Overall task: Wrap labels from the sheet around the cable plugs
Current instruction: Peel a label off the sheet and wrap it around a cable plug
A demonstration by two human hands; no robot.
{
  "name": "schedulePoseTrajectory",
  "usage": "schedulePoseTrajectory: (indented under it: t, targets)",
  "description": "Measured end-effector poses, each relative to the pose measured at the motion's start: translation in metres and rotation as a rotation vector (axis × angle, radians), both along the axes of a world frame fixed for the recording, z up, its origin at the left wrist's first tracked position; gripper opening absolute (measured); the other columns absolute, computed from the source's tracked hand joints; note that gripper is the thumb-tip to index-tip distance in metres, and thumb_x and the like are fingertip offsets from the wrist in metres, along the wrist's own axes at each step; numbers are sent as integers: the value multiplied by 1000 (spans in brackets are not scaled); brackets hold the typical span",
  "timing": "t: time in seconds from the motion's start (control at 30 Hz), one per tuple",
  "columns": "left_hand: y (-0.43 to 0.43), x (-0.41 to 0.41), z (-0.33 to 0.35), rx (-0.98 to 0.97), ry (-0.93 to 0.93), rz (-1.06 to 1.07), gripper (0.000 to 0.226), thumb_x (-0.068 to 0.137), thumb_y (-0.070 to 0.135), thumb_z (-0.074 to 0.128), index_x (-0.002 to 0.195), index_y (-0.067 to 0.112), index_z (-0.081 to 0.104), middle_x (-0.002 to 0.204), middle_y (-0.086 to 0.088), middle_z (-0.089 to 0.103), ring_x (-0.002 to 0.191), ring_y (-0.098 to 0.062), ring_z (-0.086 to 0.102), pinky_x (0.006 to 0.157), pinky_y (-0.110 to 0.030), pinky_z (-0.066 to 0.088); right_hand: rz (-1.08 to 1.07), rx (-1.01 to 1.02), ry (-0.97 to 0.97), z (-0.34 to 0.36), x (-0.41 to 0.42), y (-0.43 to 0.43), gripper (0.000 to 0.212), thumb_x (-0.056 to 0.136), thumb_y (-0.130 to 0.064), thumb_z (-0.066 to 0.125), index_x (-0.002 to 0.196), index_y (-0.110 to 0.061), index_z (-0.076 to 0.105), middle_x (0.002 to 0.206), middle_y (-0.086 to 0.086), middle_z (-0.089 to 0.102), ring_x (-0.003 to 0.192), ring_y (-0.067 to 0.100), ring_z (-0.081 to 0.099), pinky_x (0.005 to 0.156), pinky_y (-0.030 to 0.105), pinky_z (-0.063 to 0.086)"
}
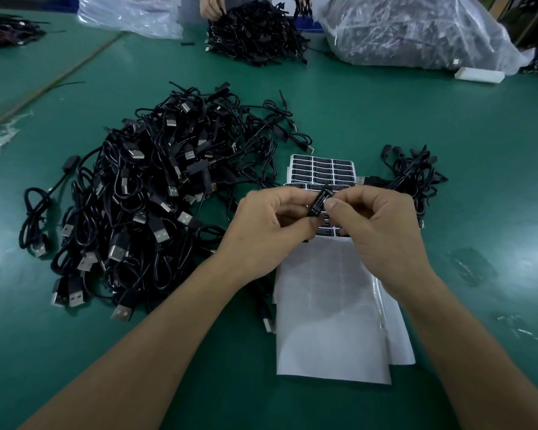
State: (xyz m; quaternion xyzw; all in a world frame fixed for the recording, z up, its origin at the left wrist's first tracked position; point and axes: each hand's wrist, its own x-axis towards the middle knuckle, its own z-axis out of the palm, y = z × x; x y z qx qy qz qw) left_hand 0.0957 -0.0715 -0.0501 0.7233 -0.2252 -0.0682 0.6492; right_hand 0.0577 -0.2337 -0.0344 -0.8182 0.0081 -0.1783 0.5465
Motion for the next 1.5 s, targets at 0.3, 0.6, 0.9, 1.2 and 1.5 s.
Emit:
schedulePoseTrajectory:
  t: [0.3, 0.6, 0.9, 1.2, 1.5]
  targets:
    - [0, 0, 1, -20, 48, -24, 26, 87, 5, 76, 103, 25, 73, 88, -5, 78, 80, -24, 75, 82, -37, 63, 15, -35, -26, 0, 0, 0, 24, 90, -10, 70, 72, -25, 70, 59, -20, 65, 54, -4, 56, 55, 8, 42]
    - [1, -1, 4, -33, 81, -44, 25, 87, 1, 75, 98, 24, 73, 86, -6, 78, 76, -15, 73, 79, -29, 62, 13, -37, -32, -1, -1, 1, 24, 88, -10, 71, 70, -25, 70, 57, -19, 64, 51, -4, 54, 53, 7, 41]
    - [0, -1, 5, -87, 123, -19, 18, 92, -2, 67, 95, 14, 73, 82, -10, 77, 72, -18, 72, 73, -27, 62, -23, -63, -65, 0, -4, 6, 21, 86, -13, 74, 71, -28, 71, 65, -16, 70, 57, -2, 63, 56, 8, 46]
    - [0, 0, 3, -83, 121, -29, 14, 95, 1, 65, 97, 11, 74, 83, -10, 77, 72, -14, 72, 70, -23, 59, -117, 24, -67, -1, -4, 3, 21, 76, -26, 86, 89, -27, 69, 75, -7, 71, 69, 11, 68, 66, 24, 57]
    - [1, -4, -1, 41, -51, 41, 6, 87, 14, 72, 89, 20, 72, 77, -4, 75, 72, -24, 73, 74, -41, 62, 10, 32, -74, 0, -2, 5, 14, 90, -20, 73, 82, -32, 73, 72, -15, 72, 66, 1, 65, 64, 18, 53]
